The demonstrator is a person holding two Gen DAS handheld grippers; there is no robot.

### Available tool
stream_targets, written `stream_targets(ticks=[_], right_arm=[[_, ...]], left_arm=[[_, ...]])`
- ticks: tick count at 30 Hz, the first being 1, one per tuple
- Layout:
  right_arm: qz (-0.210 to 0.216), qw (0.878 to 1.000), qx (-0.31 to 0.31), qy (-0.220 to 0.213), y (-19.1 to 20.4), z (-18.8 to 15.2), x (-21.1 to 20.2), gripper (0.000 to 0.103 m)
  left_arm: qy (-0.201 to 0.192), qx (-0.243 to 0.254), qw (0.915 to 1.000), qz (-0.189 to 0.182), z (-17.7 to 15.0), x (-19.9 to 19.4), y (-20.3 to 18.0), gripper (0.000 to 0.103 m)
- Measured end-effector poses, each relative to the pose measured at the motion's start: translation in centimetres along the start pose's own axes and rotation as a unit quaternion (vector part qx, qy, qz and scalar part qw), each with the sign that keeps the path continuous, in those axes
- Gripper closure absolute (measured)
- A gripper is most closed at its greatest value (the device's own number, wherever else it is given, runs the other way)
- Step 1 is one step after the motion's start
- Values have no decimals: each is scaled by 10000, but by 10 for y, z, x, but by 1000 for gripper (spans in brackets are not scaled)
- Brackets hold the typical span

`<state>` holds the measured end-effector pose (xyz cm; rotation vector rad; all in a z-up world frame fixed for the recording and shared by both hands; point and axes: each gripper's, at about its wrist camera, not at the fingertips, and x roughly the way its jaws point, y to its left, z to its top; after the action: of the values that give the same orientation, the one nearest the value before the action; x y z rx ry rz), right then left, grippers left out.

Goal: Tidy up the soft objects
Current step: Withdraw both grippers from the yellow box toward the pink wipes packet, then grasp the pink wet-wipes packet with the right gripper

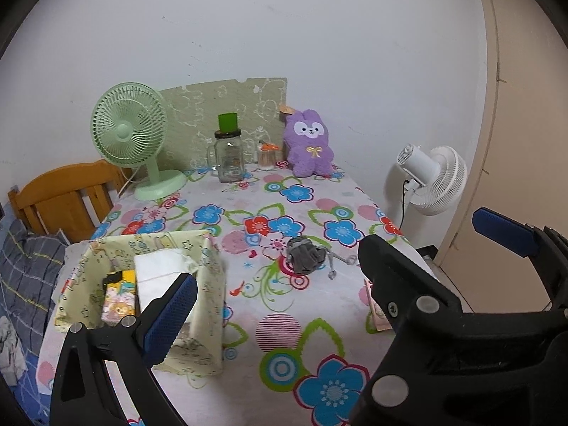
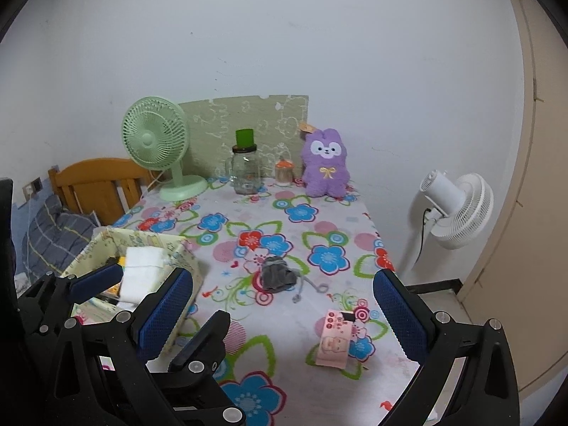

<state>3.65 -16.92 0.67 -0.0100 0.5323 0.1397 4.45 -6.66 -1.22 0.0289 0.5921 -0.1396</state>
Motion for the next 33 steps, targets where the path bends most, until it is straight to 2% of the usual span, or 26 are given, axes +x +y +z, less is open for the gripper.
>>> stream_targets(ticks=[10,21,28,33], right_arm=[[-154,9999,-60,28,-13,-18,20,0],[-112,9989,121,435,-30,-44,60,0],[-406,9964,385,635,-46,-57,85,5],[-461,9931,554,923,-58,-67,104,7]], left_arm=[[295,49,9995,-71,-18,30,-13,0],[773,30,9969,-162,-38,73,-21,1],[1032,-41,9944,-239,-45,97,-23,1],[1215,35,9923,-244,-50,116,-28,2]])
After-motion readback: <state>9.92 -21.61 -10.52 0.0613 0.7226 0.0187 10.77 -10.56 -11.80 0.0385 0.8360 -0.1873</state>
